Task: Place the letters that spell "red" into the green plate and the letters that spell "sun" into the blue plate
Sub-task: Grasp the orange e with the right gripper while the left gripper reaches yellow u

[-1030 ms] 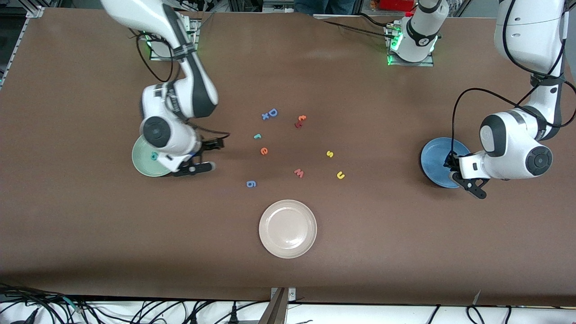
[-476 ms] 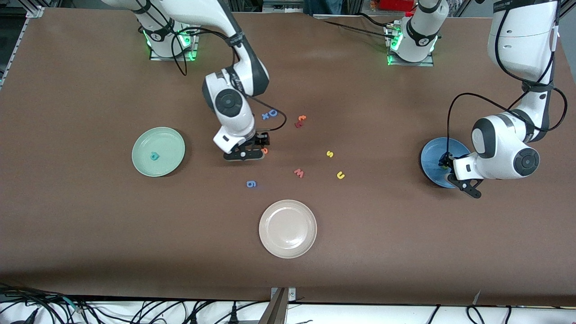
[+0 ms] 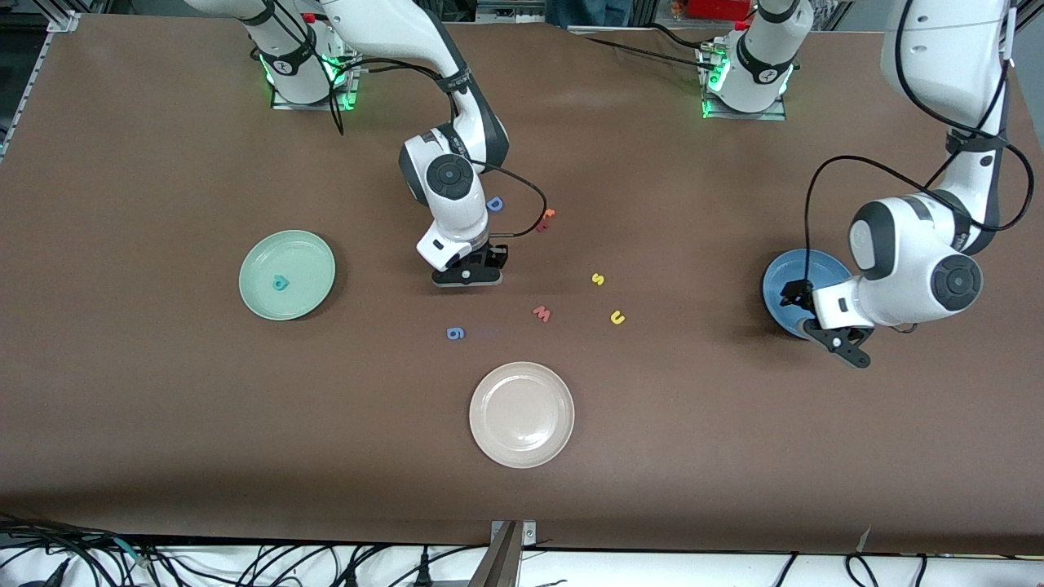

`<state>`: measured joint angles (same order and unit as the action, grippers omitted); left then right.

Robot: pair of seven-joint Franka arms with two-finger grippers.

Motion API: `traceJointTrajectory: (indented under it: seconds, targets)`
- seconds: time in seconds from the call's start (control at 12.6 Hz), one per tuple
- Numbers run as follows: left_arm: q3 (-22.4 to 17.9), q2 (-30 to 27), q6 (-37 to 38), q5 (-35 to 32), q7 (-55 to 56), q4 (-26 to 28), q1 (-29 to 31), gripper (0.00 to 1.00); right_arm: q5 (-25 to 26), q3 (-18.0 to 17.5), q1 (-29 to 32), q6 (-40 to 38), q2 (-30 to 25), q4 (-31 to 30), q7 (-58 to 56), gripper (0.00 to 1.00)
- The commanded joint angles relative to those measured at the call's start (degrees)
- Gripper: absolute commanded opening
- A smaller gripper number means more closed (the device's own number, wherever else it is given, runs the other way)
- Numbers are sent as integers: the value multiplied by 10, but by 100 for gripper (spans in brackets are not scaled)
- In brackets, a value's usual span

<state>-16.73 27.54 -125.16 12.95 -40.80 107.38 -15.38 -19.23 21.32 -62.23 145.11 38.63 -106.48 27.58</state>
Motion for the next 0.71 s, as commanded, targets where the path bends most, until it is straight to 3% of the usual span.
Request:
traceJointTrajectory:
  seconds: [0.0, 0.08, 0.24, 0.32, 0.63]
  targets:
    - [-1, -1, 1, -4, 63, -18, -59, 100, -11, -1, -4, 16, 12, 4, 6, 43]
    - [6, 3, -3, -2, 78, -27, -72, 100, -11, -1, -4, 16, 12, 4, 6, 35]
    - [38, 25, -4, -6, 99, -64, -81, 100, -10, -1, -4, 16, 12, 4, 5, 9]
    - [42, 37, -5, -1, 100, -73, -95, 100, -11, 0, -5, 15, 12, 5, 2, 3]
    - [43, 70, -65, -5, 92, -87, -135, 100, -10, 21, 0, -52, -25, 6, -41, 0]
